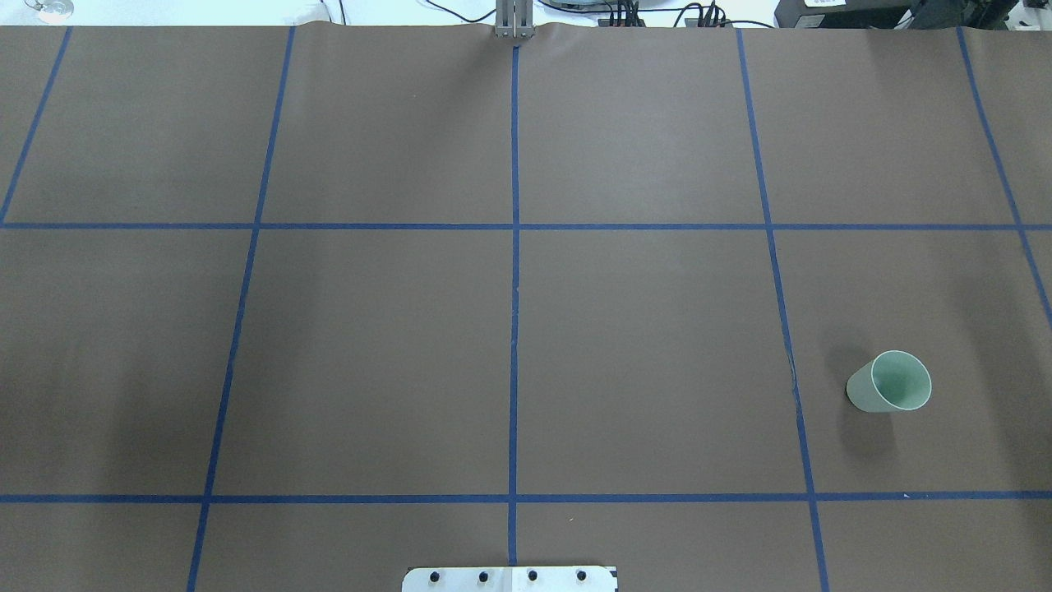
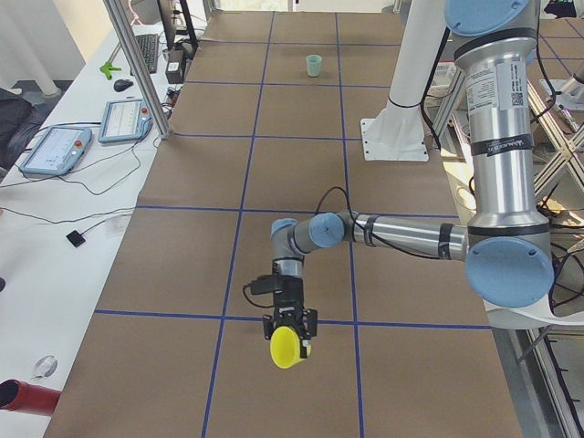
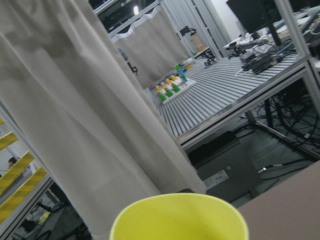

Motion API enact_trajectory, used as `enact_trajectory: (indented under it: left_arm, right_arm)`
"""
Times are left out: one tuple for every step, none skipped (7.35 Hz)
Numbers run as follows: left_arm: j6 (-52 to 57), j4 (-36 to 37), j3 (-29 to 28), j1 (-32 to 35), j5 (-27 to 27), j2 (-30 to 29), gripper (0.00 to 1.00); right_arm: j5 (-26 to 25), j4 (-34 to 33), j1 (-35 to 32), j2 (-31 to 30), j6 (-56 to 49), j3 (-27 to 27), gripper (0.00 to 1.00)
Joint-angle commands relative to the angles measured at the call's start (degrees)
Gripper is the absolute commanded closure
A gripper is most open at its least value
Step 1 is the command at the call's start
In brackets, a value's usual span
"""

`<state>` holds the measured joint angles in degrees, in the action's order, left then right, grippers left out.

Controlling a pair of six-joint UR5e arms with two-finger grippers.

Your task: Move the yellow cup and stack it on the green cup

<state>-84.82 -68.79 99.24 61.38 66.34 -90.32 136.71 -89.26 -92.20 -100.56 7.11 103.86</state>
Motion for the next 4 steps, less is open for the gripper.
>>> enact_trajectory:
  left_arm:
    - [14.4,-9.3,0.3,2.2,0.4,-9.1,1.00]
    - [21.6,-16.7,0.5,2.2,3.7,-10.6,1.00]
    - [28.5,-27.3,0.7,2.2,12.8,-10.7,1.00]
    - [34.6,-37.9,0.3,2.1,19.7,-10.8,1.00]
  right_arm:
    - [0.7,1.9,0.1,1.5,0.4,0.8,0.00]
    - [0.8,2.2,1.0,1.5,0.4,0.9,0.00]
    - [0.7,2.3,1.8,1.5,0.6,0.7,0.00]
    - [0.8,2.3,1.8,1.4,0.8,0.6,0.00]
